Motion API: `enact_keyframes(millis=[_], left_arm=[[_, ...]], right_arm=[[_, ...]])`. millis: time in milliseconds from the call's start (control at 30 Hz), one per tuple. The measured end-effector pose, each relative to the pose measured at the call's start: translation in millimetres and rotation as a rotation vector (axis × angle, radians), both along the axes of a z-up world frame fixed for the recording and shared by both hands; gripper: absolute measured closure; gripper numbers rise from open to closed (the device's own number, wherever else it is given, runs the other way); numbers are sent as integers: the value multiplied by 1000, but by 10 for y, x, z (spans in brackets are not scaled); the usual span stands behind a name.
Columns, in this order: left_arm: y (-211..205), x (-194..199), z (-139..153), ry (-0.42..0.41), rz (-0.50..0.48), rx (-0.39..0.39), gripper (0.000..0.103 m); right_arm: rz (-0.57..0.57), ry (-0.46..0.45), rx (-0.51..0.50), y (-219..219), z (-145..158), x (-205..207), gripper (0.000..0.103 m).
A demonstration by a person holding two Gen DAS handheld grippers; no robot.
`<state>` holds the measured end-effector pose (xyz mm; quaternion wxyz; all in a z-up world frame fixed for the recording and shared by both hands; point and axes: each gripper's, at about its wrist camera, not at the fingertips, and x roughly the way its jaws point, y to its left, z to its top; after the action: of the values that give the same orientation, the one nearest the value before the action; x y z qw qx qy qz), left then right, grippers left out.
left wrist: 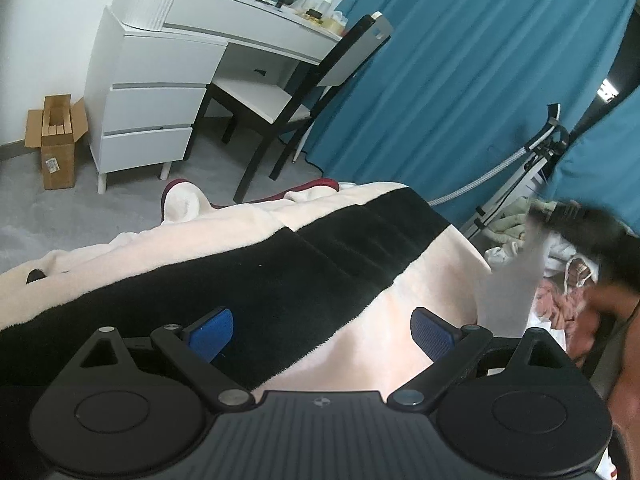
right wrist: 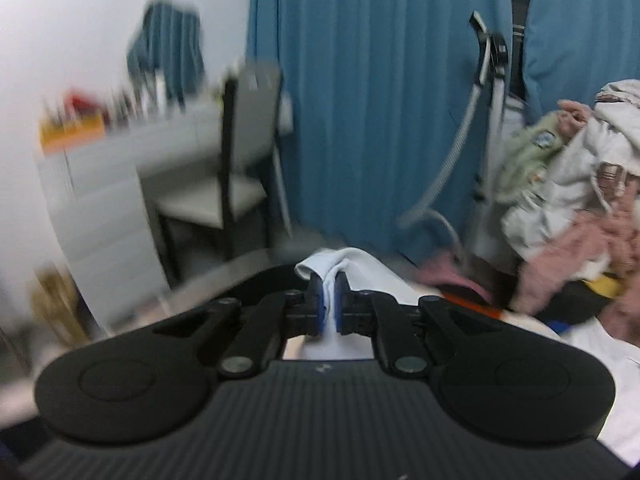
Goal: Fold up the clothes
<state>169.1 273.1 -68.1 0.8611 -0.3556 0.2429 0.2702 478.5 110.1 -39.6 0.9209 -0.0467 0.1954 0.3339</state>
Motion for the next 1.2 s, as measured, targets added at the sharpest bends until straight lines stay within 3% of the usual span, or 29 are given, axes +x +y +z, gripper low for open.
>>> enact_keyframes(millis=[133,233,333,367,400,467,667,933,1200], left_arm=[[14,-1,-14,-2,0,2,6],[26,2,-27,-4,-1,4,6],[39,5,-41,-5,-2,7,6],[43,6,-45,-5,-2,8,6],[47,7,-50,-6,-3,8,7],[52,13,-59,-6,-7,10,7],[9,68,-85,1,-70,12,11],[-173,-27,31,-36,-216,15,14],[-556,27,156,-72,-387,44,14]], right_arm=[[-1,-15,-21,182,58,100,95],[-24,-9,-51,311,-94,159,94],[-43,28,-98,406,-313,226,87],[-52,36,-122,433,-377,230,66],[-63,31,-132,429,-417,196,36],[-88,11,-135,392,-474,92,19],[-119,14,-59,-136,-364,-590,19],[-238,-75,-71,-1429,-146,-2131,19],[-423,-82,-9,-2589,-297,-3446,19]])
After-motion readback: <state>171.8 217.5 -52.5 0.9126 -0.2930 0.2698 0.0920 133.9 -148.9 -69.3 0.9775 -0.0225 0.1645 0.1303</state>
